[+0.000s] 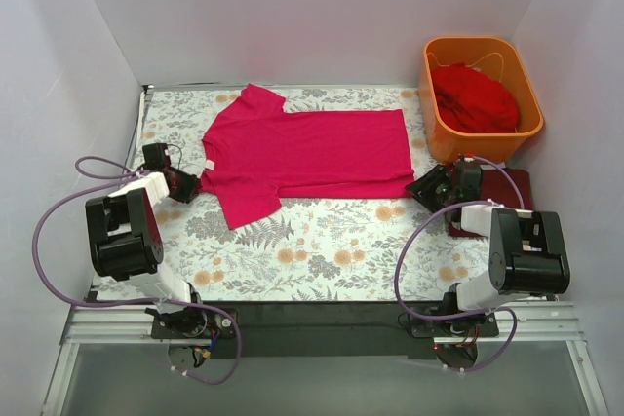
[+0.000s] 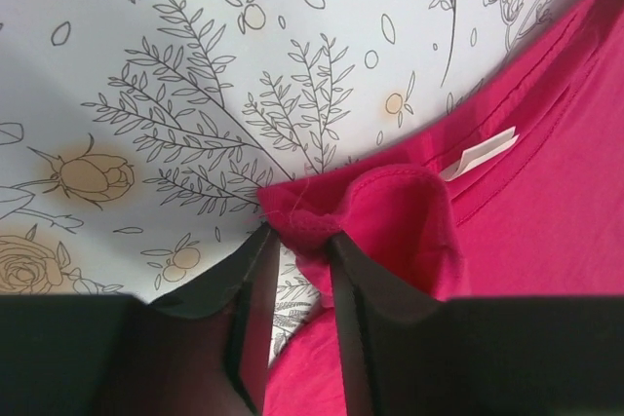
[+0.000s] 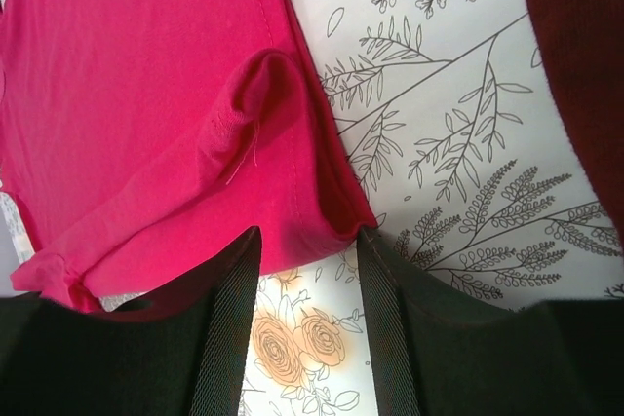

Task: Fold and stack the t-shirts
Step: Fold the tshirt

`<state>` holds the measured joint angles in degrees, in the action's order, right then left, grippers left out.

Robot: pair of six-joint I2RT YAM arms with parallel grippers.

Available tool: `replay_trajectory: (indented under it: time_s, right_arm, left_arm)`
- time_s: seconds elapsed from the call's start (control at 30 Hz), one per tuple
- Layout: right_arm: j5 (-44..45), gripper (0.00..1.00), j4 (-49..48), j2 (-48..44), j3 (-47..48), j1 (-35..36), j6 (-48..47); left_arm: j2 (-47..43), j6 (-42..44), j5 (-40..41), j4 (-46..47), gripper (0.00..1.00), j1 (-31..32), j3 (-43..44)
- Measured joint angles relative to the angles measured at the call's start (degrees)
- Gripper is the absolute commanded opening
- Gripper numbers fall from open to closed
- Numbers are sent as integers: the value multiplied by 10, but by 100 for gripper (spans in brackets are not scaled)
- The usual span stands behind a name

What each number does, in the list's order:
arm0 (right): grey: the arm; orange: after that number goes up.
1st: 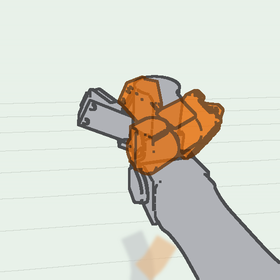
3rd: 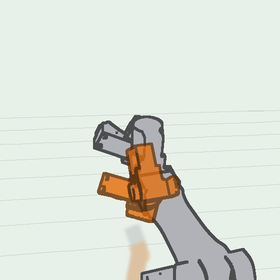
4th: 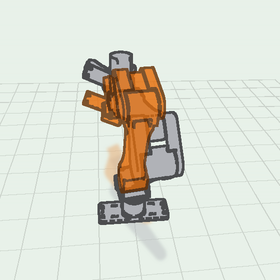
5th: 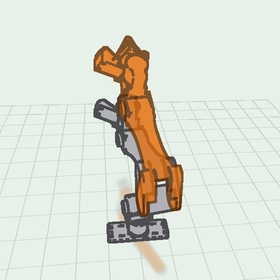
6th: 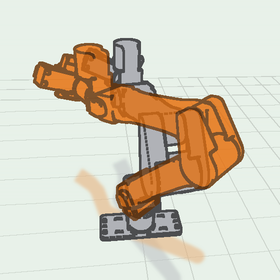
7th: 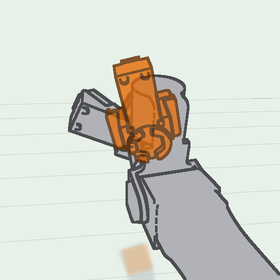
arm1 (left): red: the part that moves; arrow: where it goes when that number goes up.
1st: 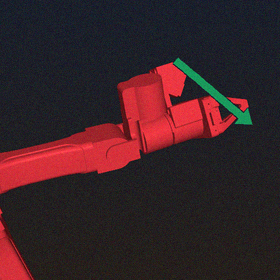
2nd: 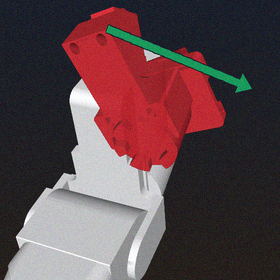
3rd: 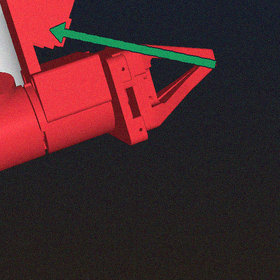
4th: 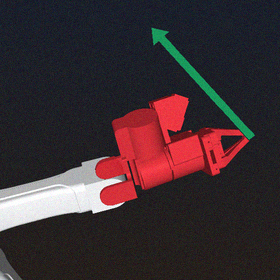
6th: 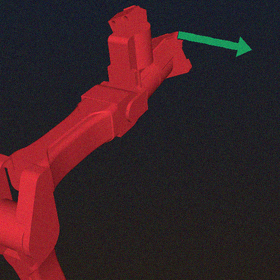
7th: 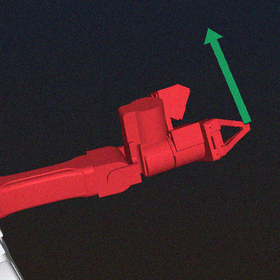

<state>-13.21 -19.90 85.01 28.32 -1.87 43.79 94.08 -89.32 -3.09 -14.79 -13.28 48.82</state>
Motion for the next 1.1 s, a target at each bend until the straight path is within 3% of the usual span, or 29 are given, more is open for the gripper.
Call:
replay_trajectory:
  time_s: [0.13,0.23,0.27,0.37,0.6,0.83,1.0,1.07,1.1]
  right_arm:
    - [4,43,-16,13,0,-1,2]
    - [8,30,-19,19,0,-4,1]
    - [10,20,-20,21,0,-5,1]
    - [14,1,-19,27,0,-9,-3]
    - [8,1,-7,21,-1,-22,-16]
    - [9,1,74,-16,4,-38,-63]
    - [10,1,123,-24,18,-38,-101]
    - [7,8,132,-23,23,-39,-110]
    - [4,11,134,-21,25,-40,-112]
  left_arm:
    - [5,13,3,-2,11,0,3]
    - [12,26,10,-7,6,0,13]
    - [13,31,14,-9,6,0,16]
    - [13,45,28,-18,4,0,25]
    - [10,73,72,-60,1,1,51]
    - [-28,72,89,-110,9,4,34]
    - [-44,64,97,-134,19,3,-4]
    - [-44,61,97,-136,24,3,-4]
    - [-44,60,96,-135,34,3,-4]
